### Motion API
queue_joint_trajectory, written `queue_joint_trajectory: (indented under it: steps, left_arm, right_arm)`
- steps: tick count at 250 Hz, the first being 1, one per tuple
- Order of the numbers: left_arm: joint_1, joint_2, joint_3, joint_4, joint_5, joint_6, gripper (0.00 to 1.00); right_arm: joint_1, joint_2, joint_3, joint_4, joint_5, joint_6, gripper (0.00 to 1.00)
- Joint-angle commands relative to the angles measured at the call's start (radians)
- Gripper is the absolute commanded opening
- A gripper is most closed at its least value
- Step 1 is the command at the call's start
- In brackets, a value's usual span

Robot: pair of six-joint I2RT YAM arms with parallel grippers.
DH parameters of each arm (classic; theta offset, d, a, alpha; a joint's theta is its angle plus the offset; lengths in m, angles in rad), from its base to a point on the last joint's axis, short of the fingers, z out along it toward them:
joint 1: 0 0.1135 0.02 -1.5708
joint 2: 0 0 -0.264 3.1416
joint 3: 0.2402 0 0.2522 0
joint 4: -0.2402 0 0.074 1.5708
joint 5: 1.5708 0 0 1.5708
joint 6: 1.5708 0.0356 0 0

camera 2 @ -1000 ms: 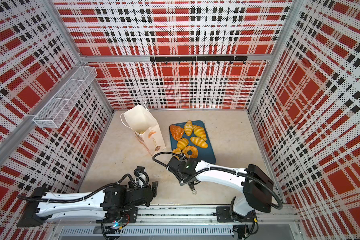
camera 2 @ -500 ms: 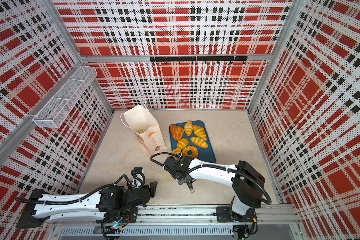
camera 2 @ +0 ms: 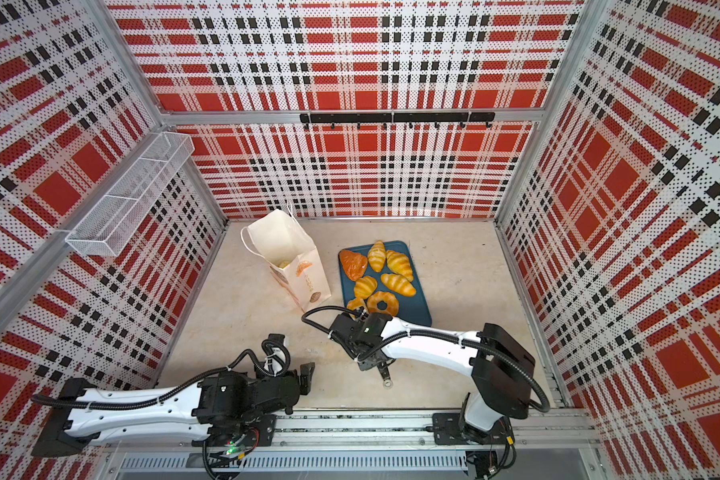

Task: Place the fake bread into the paper bag
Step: 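Squeeze the tongs shut on the flaky roll and lift it with right gripper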

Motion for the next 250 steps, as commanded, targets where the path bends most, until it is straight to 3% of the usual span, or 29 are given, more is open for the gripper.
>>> queue_joint_trajectory:
  steps: [1,85,250]
  left_arm:
    - [-0.007,0.004,0.000,0.000,-0.024,-0.023,0.99]
    - [-0.020,0.045,0.016,0.001,-0.031,-0.038,0.99]
    - [-0.028,0.047,0.017,-0.001,-0.032,-0.038,0.99]
  right_arm:
    - [0.000,-0.083,-0.042,-0.006,-0.007,-0.018,0.47]
    - [0.000,-0.158,-0.123,0.023,-0.029,-0.032,0.56]
    - [-0.017,-0.002,-0.005,0.049,0.025,-0.076,0.60]
